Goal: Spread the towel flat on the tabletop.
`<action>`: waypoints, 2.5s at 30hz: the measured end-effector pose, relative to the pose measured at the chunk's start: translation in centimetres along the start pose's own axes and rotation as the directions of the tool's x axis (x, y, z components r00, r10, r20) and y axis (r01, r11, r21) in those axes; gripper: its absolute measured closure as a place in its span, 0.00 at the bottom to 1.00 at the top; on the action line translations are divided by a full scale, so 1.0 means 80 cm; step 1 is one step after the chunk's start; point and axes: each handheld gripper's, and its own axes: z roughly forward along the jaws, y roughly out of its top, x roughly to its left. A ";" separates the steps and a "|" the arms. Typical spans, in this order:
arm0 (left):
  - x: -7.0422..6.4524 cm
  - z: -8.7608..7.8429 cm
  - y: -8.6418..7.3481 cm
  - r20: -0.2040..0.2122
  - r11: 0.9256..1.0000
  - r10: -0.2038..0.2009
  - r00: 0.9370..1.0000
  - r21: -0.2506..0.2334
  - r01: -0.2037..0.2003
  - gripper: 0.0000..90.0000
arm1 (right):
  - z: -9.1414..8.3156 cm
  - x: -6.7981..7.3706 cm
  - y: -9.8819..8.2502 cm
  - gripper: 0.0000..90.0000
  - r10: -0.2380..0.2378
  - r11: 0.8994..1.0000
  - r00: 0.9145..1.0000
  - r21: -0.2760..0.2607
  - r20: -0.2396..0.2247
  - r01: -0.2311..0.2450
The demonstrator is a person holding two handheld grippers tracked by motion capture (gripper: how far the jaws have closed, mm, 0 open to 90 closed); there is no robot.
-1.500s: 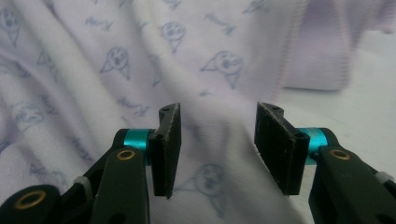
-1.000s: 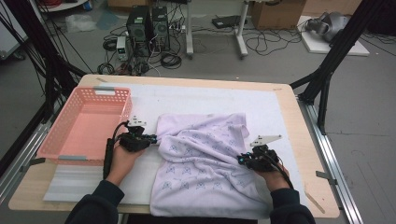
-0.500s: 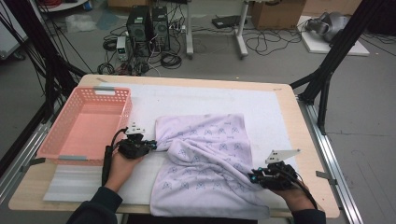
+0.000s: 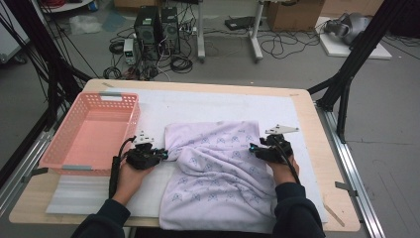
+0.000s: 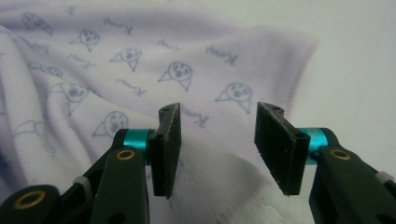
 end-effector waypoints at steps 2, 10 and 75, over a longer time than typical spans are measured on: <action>0.000 0.001 -0.001 0.001 1.000 -0.006 1.000 -0.001 0.006 0.90 | 0.013 0.000 -0.001 0.58 -0.012 0.999 1.000 0.036 0.001 0.012; -0.001 0.001 -0.001 0.005 1.000 -0.003 1.000 0.002 0.003 0.91 | 0.020 0.004 -0.007 0.94 -0.017 0.992 0.995 0.126 -0.098 0.029; -0.002 0.000 -0.003 0.056 1.000 -0.006 0.998 -0.023 0.007 0.90 | 0.026 -0.069 0.051 0.61 0.097 0.995 0.975 -0.013 0.200 -0.097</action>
